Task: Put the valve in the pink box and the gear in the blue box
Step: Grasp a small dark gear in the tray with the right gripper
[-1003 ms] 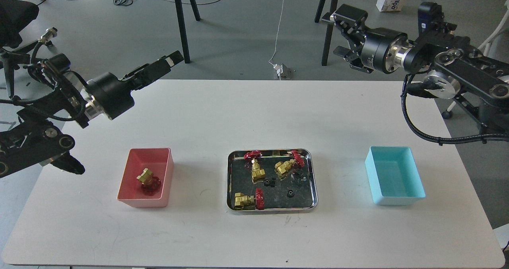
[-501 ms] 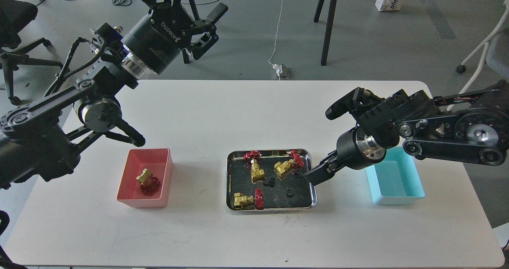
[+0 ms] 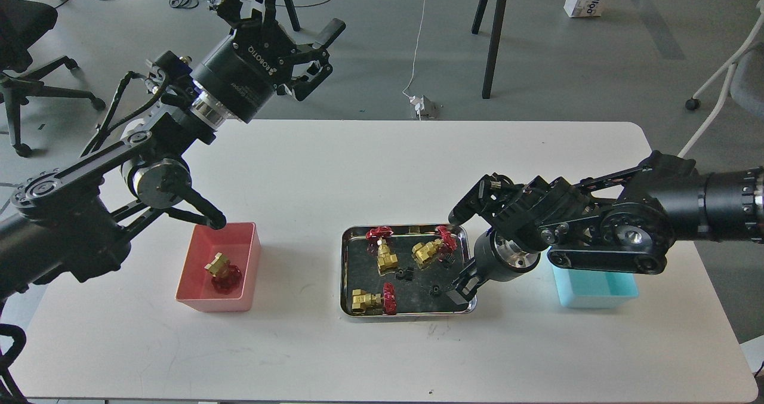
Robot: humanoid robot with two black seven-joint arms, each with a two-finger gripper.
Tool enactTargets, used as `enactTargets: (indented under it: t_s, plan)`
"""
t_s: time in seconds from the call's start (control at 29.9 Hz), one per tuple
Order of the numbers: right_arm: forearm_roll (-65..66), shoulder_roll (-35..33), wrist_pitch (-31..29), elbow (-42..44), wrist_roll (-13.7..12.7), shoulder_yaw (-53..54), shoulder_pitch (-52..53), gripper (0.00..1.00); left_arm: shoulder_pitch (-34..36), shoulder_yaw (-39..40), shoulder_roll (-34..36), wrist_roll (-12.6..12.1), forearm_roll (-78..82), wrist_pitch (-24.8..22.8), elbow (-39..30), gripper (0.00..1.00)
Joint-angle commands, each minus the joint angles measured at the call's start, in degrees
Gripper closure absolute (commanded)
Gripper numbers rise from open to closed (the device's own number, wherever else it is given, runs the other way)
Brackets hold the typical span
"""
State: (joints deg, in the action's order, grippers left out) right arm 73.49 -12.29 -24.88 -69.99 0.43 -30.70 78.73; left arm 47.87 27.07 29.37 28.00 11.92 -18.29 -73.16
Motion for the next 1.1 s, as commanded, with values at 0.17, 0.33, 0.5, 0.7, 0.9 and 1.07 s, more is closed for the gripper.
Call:
enactTargets:
  t_s: [0.17, 0.33, 0.5, 0.7, 0.9, 1.07]
  plan:
    - [-0.02, 3.58, 0.28, 3.71, 0.1, 0.02, -2.08, 0.36, -0.58, 0.0, -0.28, 0.0, 0.03, -0.35, 0.83, 0.05]
    - [-0.01, 4.99, 1.42, 5.03, 0.01, 0.02, -2.35, 0.36, -1.29, 0.0, -0.45, 0.0, 0.12, -0.43, 1.09, 0.05]
    - [-0.02, 6.39, 2.73, 6.62, 0.1, 0.02, -3.4, 0.36, -2.34, 0.0, -0.54, 0.0, 0.12, -0.43, 1.62, 0.05]
    - [0.25, 8.24, 3.35, 8.46, 0.1, -0.06, -4.54, 0.36, -2.78, 0.09, -0.54, 0.0, 0.21, -0.43, 1.62, 0.04]
    - [0.78, 8.6, 3.35, 10.31, -0.08, -0.41, -5.34, 0.36, -2.78, 0.0, -0.54, 0.0, 0.21, -0.43, 1.62, 0.04]
    - [0.78, 8.6, 3.35, 10.48, -0.16, -2.35, -5.43, 0.36, -2.87, 0.0, -0.54, 0.0, 0.21, -0.43, 1.71, 0.04]
